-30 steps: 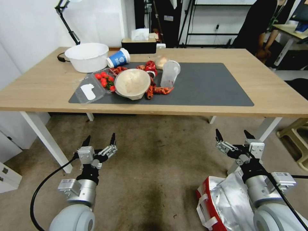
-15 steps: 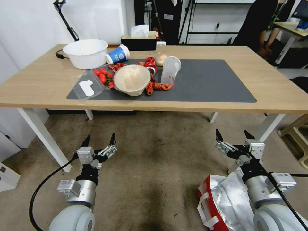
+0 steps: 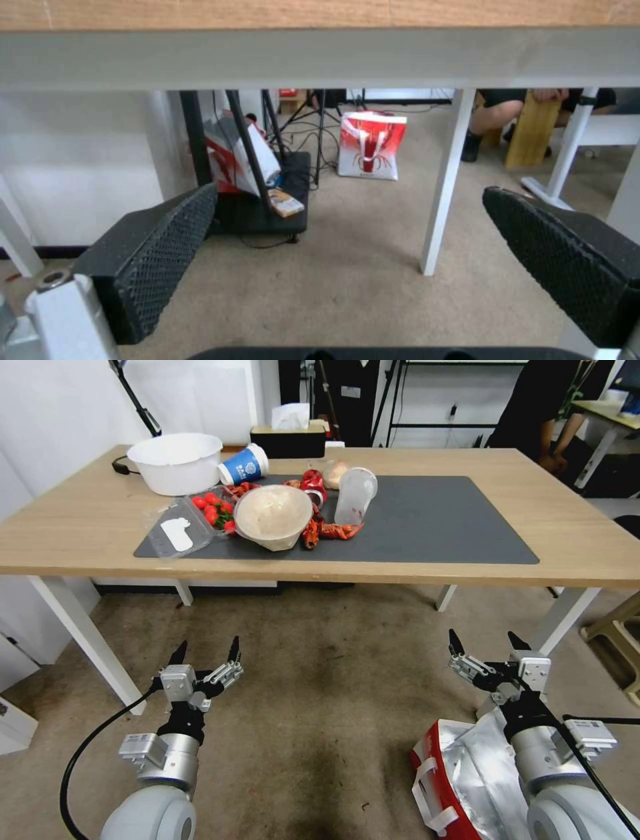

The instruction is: Pick up the food delivery bag from the floor and place it on the table.

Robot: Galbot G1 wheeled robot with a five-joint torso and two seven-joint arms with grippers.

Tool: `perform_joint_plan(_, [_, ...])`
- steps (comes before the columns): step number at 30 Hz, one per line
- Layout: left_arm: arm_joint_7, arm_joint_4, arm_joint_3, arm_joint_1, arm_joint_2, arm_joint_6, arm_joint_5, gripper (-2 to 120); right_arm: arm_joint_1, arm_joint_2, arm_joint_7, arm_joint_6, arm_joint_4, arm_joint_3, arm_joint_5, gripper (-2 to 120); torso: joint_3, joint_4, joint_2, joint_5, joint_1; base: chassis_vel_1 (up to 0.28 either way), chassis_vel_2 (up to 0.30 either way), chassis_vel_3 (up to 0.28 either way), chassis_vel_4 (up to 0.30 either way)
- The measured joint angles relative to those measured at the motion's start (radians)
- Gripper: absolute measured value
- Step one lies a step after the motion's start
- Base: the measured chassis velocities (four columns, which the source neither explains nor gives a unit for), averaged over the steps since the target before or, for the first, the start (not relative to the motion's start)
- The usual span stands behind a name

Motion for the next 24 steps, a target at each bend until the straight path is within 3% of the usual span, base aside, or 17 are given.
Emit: perform_joint_plan(24, [0.0, 0.01, 0.0, -0.003, -0.003, 0.0, 0.0, 100, 0.003, -0.008, -0.002, 0.018, -0.013, -0.002, 0.003, 100, -0.061, 0.0, -0.09, 0.0, -0.029, 0.0, 0.0, 0.0, 0.0])
